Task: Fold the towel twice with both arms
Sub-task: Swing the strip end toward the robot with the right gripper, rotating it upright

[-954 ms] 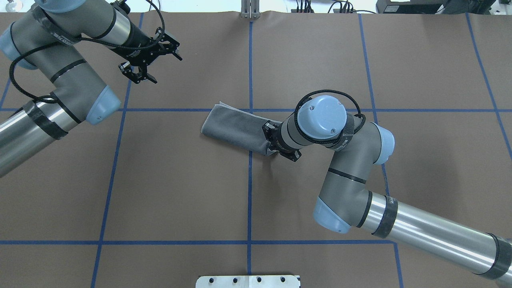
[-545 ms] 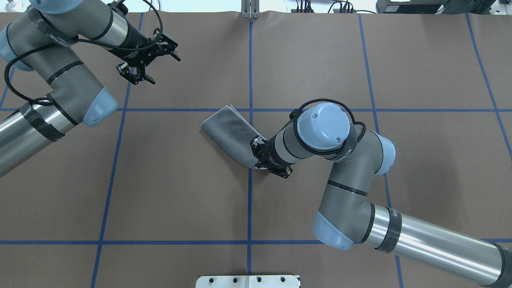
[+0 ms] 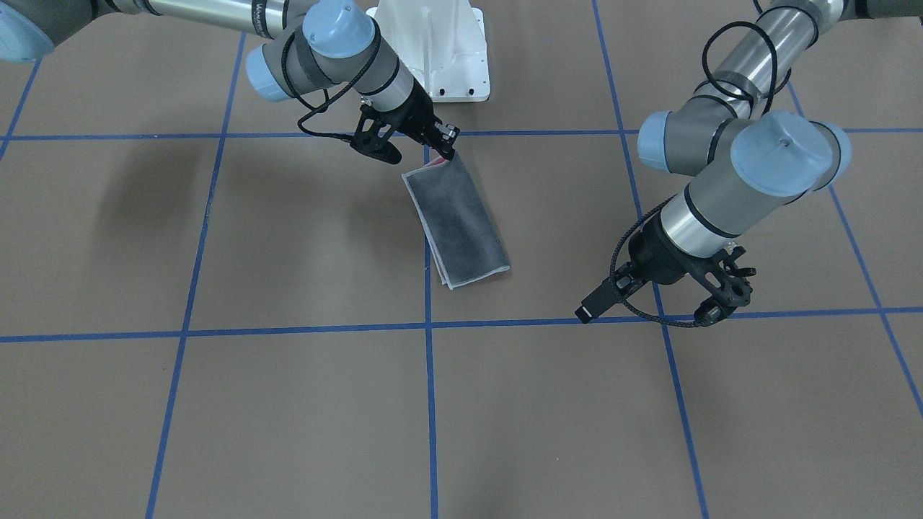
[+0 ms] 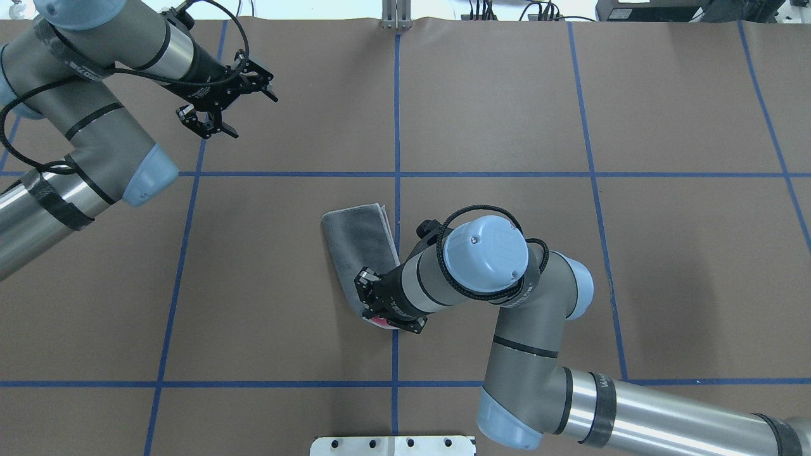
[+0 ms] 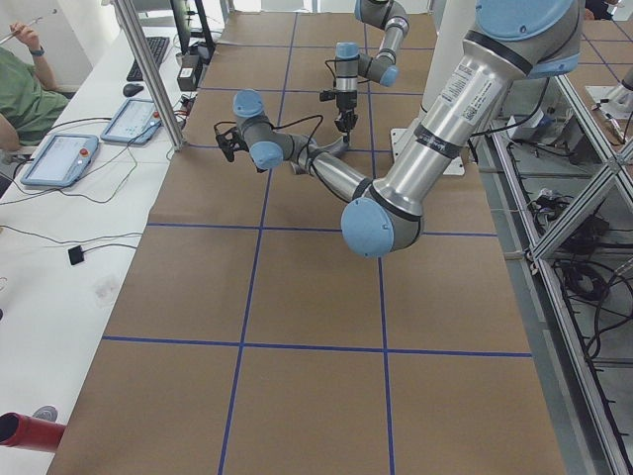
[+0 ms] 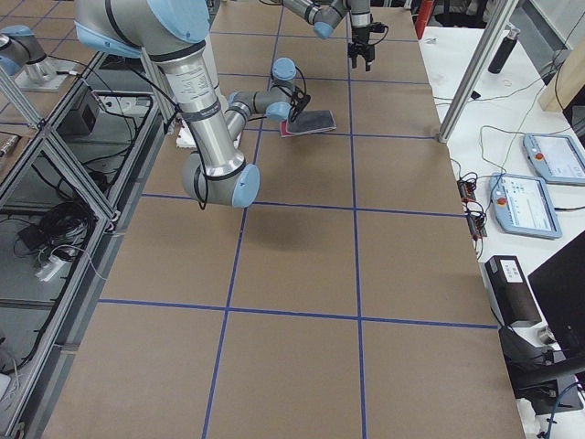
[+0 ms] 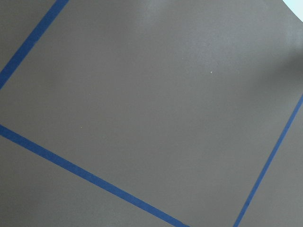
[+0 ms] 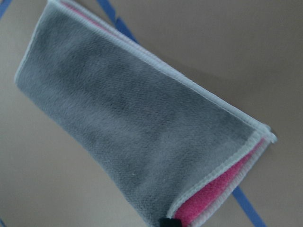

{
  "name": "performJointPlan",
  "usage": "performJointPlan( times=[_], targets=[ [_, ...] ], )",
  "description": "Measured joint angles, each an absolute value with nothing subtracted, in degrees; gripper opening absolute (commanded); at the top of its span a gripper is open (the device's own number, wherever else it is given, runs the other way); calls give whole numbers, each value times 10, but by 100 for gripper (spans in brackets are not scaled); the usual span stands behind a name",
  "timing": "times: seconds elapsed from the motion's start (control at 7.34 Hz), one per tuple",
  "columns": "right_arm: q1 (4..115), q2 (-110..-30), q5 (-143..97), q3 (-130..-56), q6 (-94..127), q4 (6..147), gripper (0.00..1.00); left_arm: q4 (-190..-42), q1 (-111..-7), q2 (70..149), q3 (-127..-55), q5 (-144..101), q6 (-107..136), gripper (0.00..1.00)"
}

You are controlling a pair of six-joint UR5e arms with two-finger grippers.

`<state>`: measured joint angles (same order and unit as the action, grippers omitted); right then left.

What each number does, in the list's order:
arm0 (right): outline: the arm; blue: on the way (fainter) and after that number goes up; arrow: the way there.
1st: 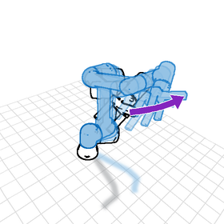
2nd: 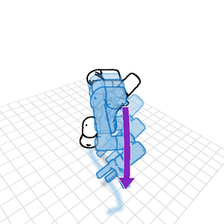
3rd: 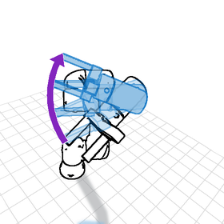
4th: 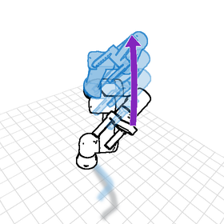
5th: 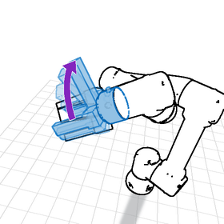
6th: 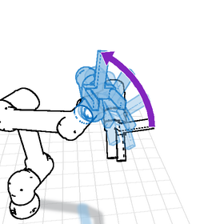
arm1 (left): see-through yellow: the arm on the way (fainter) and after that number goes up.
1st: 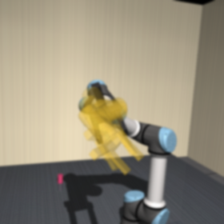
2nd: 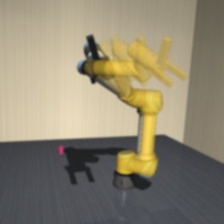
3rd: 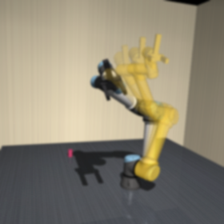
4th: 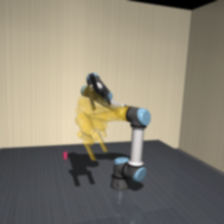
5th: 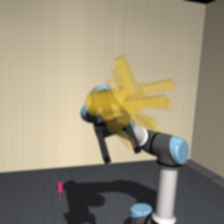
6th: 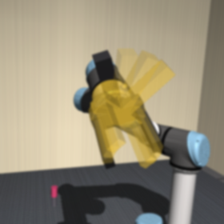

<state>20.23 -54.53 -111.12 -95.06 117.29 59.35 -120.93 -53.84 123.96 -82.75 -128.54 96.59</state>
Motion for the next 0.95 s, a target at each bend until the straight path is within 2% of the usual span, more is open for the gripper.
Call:
performJointPlan(
  times=[0.14, 0.27, 0.68, 0.95],
  targets=[
    [197, -536, -1111, -947, 1173, 590, 36, -1210, -538, 1239, -827, -1285, 966, 100],
    [195, -526, -1110, -944, 1173, 589, 98, -1210, -538, 1239, -827, -1285, 966, 100],
    [202, -509, -1108, -941, 1172, 587, 100, -1211, -535, 1239, -827, -1285, 966, 100],
    [256, -517, -1132, -946, 1148, 588, 100, -1211, -527, 1243, -832, -1284, 971, 100]
  ],
)
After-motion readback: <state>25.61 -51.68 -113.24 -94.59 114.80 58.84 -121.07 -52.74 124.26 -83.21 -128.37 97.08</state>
